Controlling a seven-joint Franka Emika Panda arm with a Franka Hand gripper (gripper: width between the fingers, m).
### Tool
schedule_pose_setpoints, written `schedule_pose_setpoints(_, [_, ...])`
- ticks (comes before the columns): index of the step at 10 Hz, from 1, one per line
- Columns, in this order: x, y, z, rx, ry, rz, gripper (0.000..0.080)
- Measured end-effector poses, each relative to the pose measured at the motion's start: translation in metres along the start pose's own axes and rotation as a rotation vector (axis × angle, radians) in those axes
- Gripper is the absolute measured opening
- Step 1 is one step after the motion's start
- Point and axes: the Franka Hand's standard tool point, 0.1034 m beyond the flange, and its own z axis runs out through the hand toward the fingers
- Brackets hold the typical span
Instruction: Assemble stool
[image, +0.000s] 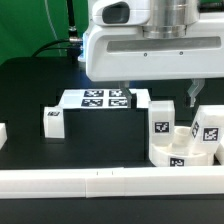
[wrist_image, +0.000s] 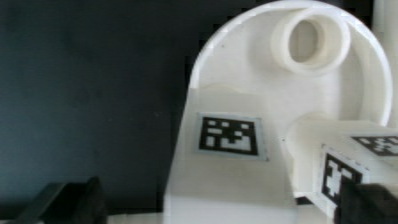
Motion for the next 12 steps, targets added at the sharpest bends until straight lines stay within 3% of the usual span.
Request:
schedule_pose_setpoints(1, [-0.0008,0.0001,0.0014,-0.001,-0.002,0.002,0.0648])
schedule_pose_setpoints(3, [-0.0025,-0.0031,0.0026,-0.001,-0.005,0.004,0.0385])
schedule_pose_setpoints(4, [-0.0020,-0.0050,0.0022,-0.001,-0.002,0.001,0.0334])
schedule_pose_setpoints(9, [0.0005,-0.0052,0.0019,0.000,0.015,0.043,0.0334])
schedule_pose_setpoints(12, [0.0004,-0.0055,0.0022,0.001,0.014,0.224,0.0334])
